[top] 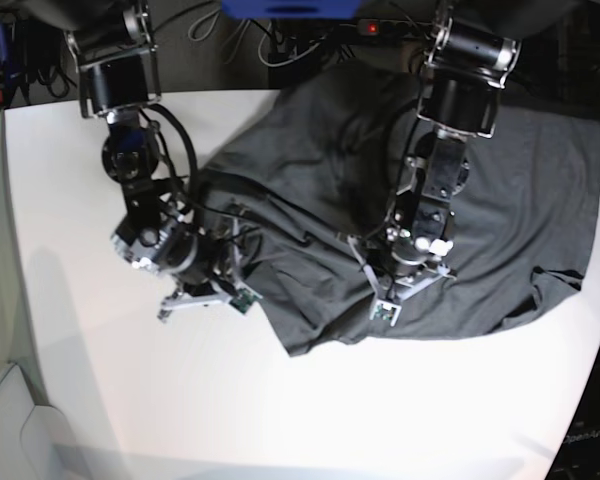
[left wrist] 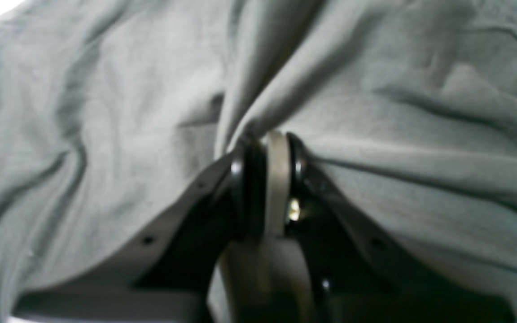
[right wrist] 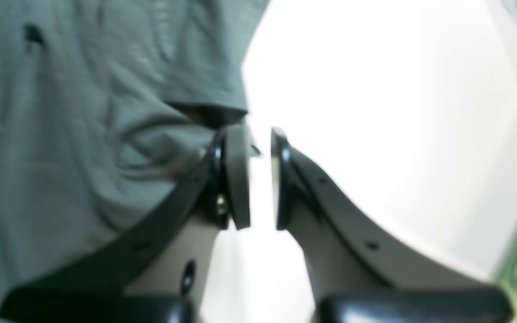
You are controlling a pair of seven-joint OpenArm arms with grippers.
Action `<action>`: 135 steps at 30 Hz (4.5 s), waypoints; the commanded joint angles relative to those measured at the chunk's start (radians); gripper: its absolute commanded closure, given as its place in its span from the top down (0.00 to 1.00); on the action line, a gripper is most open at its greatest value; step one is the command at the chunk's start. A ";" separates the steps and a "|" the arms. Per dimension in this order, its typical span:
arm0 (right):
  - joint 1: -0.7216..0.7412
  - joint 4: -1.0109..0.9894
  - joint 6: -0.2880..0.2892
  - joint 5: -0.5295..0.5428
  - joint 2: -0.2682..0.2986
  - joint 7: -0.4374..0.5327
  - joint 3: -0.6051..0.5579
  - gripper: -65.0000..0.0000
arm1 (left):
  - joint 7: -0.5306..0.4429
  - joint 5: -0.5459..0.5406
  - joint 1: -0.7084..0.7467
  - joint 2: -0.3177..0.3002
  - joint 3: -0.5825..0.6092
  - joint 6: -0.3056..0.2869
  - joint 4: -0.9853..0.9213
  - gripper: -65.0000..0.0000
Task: Layout the t-shirt on the table in an organized manner, then fold the t-shirt properly
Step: 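Pull both grippers apart to stretch the shirt flat, then move both grippers inward and regrasp the shirt fabric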
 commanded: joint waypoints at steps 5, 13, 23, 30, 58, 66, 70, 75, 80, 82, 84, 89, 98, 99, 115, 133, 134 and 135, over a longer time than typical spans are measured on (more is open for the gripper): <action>0.095 -0.111 -0.004 0.003 -0.055 0.023 -0.041 0.10 | 0.132 0.029 0.026 -0.013 0.000 0.001 -0.020 0.10; 0.214 -0.318 -0.004 0.003 -0.098 0.075 -0.055 0.10 | 0.132 0.031 0.026 -0.013 0.000 0.001 -0.020 0.10; 0.317 -0.648 -0.004 -0.003 -0.090 0.290 -0.049 0.10 | 0.130 0.024 0.028 -0.041 0.002 0.001 -0.020 0.10; 0.412 -0.809 -0.090 -0.003 -0.052 0.441 -0.049 0.10 | 0.129 0.024 0.028 -0.061 0.002 0.001 -0.020 0.10; 0.056 -0.077 -0.103 -0.001 -0.021 0.082 -0.048 0.10 | 0.132 0.023 -0.007 -0.049 -0.001 0.001 0.122 0.10; 0.015 -0.230 -0.103 0.003 -0.043 0.092 -0.048 0.10 | 0.141 0.023 -0.056 -0.013 -0.004 0.001 0.211 0.10; 0.044 -0.352 -0.105 -0.003 -0.020 0.164 -0.032 0.10 | 0.142 0.023 -0.053 -0.007 -0.006 0.001 0.300 0.10; 0.147 -0.542 -0.106 -0.003 0.006 0.200 0.081 0.10 | 0.251 0.021 -0.044 -0.032 -0.066 0.001 0.343 0.10; 0.233 -0.686 -0.106 -0.003 0.072 0.264 0.161 0.10 | 0.317 0.023 0.013 -0.065 -0.205 0.001 0.377 0.10; 0.263 -0.752 -0.108 -0.003 0.095 0.292 0.166 0.10 | 0.325 0.021 0.046 -0.090 -0.251 0.000 0.380 0.10; 0.283 -0.798 -0.108 -0.003 0.123 0.315 0.167 0.10 | 0.316 0.021 0.071 -0.113 -0.285 0.000 0.382 0.10; 0.300 -0.824 -0.109 -0.003 0.168 0.338 0.184 0.10 | 0.311 0.021 0.115 -0.165 -0.320 0.000 0.376 0.10; 0.305 -0.821 -0.109 -0.003 0.209 0.333 0.186 0.10 | 0.156 0.021 0.089 -0.161 -0.316 0.000 0.178 0.10; 0.302 -0.823 -0.109 -0.003 0.209 0.333 0.186 0.10 | 0.144 0.021 0.080 -0.161 -0.316 0.000 0.155 0.10; 0.282 -0.817 -0.109 0.002 0.234 0.335 0.187 0.10 | 0.133 0.021 -0.004 -0.141 -0.313 0.000 0.058 0.10; 0.128 -0.099 -0.004 -0.003 -0.069 0.057 0.250 0.10 | 0.282 0.023 0.198 -0.093 -0.228 -0.072 0.363 0.10; 0.121 -0.095 -0.004 -0.003 -0.089 0.049 0.247 0.10 | 0.300 0.024 0.198 -0.088 -0.228 -0.100 0.377 0.10; 0.113 -0.099 -0.004 -0.003 -0.104 0.048 0.232 0.10 | 0.317 0.024 0.198 -0.087 -0.228 -0.120 0.389 0.10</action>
